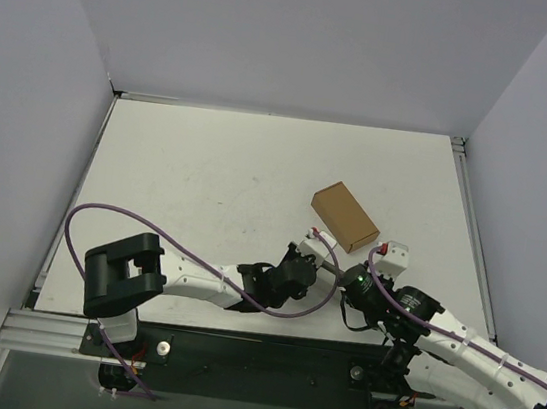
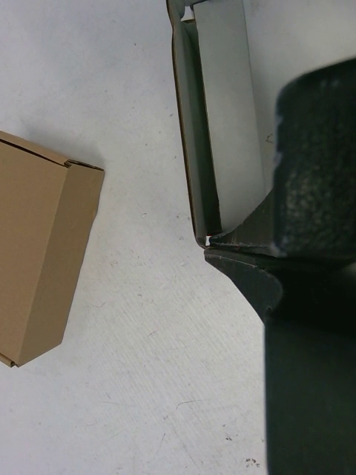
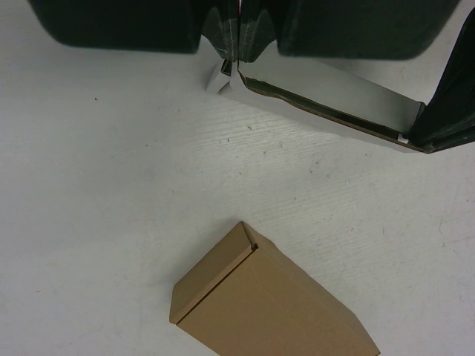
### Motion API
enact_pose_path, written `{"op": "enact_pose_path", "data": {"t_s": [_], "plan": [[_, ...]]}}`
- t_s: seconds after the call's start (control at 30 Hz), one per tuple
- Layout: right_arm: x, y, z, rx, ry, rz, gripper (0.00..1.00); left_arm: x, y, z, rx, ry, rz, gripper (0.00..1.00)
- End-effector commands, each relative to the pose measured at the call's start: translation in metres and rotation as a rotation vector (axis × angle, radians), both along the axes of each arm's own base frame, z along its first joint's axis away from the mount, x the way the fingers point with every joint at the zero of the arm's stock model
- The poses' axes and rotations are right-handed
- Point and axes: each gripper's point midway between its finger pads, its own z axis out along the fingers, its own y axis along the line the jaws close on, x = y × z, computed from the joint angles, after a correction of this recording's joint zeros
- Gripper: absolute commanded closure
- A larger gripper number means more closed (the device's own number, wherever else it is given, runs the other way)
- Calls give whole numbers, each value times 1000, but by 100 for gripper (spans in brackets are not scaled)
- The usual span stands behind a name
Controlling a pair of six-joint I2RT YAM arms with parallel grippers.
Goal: Fold the paper box
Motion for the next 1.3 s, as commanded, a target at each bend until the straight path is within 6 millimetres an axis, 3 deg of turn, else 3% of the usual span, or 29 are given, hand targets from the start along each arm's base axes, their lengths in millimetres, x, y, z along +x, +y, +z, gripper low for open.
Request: {"op": "enact_pose_path", "data": {"t_s": [0.0, 0.43, 0.9, 1.27], "plan": [[2, -10, -4, -39, -13, -34, 100, -34, 39, -75, 308, 130, -84, 100], [-16, -12, -29, -9, 47, -38, 100, -38, 35, -75, 290, 142, -78, 100], [-36, -43, -33, -163, 137, -69, 100, -35, 38, -69, 292, 125, -64, 100], [-40, -35, -55, -166, 177, -66, 100, -39, 33, -70, 280, 126, -83, 100]]}}
